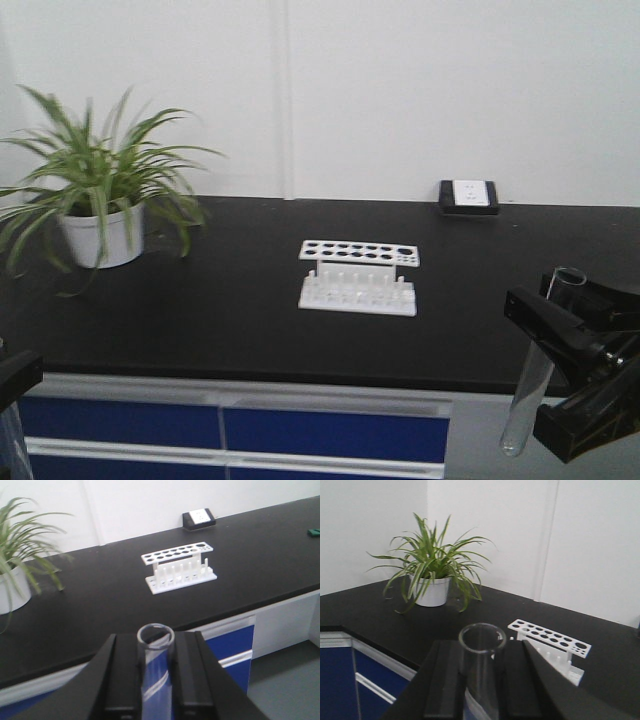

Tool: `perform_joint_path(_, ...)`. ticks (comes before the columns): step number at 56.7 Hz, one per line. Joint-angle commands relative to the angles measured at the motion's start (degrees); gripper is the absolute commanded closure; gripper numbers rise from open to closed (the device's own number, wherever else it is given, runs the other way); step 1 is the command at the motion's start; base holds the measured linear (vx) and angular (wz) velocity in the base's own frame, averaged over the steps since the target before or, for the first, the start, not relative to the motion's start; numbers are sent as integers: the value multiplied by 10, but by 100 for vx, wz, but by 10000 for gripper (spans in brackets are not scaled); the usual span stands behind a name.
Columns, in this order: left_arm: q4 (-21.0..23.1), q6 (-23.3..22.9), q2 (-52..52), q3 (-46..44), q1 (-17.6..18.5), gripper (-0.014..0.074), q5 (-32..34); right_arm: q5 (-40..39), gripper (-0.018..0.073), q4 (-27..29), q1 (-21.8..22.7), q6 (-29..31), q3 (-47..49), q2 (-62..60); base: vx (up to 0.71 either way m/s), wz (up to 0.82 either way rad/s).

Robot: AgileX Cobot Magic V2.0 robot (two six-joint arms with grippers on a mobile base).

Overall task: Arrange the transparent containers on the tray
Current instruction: 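Hold both tubes raised while the base drives to the yellow tray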

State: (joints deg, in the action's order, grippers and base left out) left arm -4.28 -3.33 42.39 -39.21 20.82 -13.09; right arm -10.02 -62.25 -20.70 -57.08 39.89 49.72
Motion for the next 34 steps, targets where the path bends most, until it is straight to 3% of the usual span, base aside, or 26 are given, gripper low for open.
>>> perform_joint_path(1, 4, 0, -3, -16, 3, 597, 49, -24, 572, 2, 1, 1, 18, -4, -37, 36)
perform_joint_path(34, 4, 0, -3, -16, 3, 597, 49, -29, 572, 2, 1, 1, 18, -4, -35, 41)
